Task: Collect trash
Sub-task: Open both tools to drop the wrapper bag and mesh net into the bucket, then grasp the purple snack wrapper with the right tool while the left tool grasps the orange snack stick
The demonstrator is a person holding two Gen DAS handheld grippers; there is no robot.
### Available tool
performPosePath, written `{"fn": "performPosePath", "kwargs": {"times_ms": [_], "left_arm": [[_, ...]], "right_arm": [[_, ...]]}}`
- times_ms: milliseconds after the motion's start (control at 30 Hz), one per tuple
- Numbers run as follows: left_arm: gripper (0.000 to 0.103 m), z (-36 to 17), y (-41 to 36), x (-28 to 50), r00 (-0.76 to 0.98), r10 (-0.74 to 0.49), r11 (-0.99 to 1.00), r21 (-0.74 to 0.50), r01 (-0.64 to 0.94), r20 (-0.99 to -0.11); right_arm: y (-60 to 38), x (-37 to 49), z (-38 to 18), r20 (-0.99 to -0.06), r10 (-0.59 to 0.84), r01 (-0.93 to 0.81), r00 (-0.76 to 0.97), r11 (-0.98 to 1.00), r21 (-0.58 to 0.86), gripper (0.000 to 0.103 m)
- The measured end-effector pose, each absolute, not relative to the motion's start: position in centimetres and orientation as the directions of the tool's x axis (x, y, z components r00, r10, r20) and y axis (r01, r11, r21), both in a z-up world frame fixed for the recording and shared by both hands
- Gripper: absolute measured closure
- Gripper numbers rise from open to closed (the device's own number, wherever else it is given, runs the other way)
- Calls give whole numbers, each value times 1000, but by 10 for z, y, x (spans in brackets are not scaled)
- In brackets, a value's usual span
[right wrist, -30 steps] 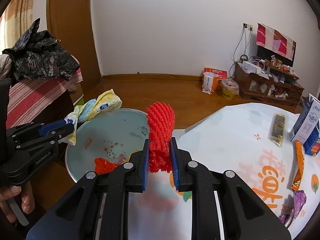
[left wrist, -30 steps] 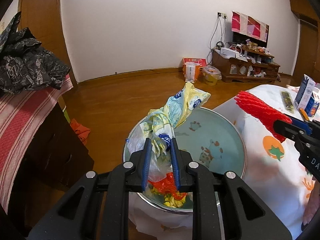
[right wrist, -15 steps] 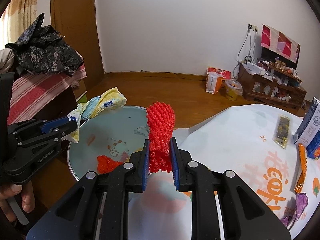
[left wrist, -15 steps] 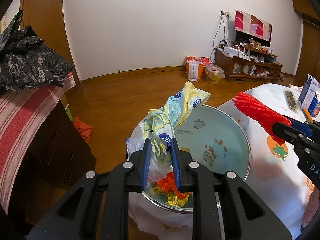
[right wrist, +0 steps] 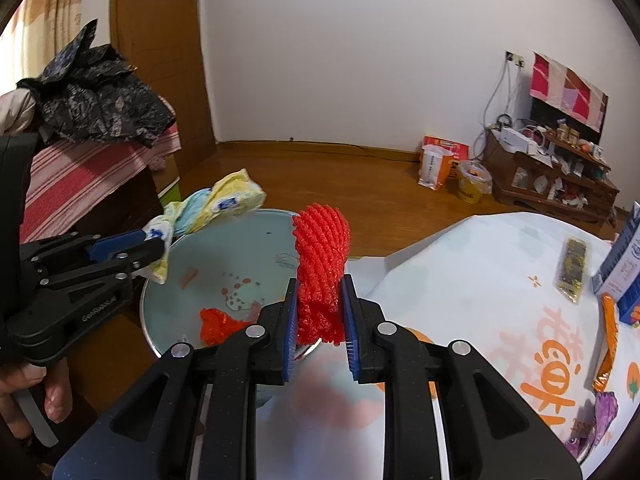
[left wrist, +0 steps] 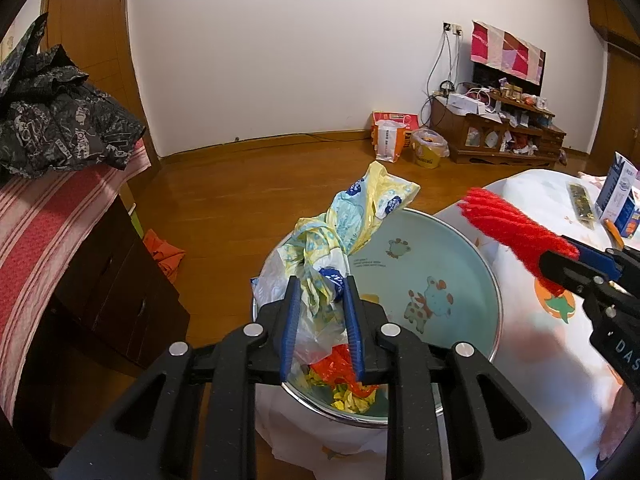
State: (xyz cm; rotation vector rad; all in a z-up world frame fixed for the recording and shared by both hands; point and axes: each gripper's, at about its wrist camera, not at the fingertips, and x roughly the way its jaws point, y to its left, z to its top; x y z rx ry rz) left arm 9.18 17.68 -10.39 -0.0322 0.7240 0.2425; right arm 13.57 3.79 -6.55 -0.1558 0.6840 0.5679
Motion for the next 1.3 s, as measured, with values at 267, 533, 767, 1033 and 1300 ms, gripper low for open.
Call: {"fn": "performPosePath", "kwargs": {"times_ms": [267,533,767,1033,1300], "left_arm": [[53,-106,171,93,728,167,980,29,-198,-665],[38,-112,169,91,722,174,976,22,-215,-670],[26,-126,143,89,713,131,987,24,-158,-689],[18,-131,98,80,725,63,998,36,-53,-686],[15,-122,93,73,740,41,999,23,-34,-672]], "right_arm": [[46,134,-73,-645,448,-560,619,828,38,59],[31,132,-67,-643,409,-514,648,858,28,58],[-27,131,-65,-661,275,-360,698,933,9,57],[-110,116,-65,-688,81,-128,722,992,-17,53],[-132,114,-90,-770,-35,-60,637,994,-95,48]]}}
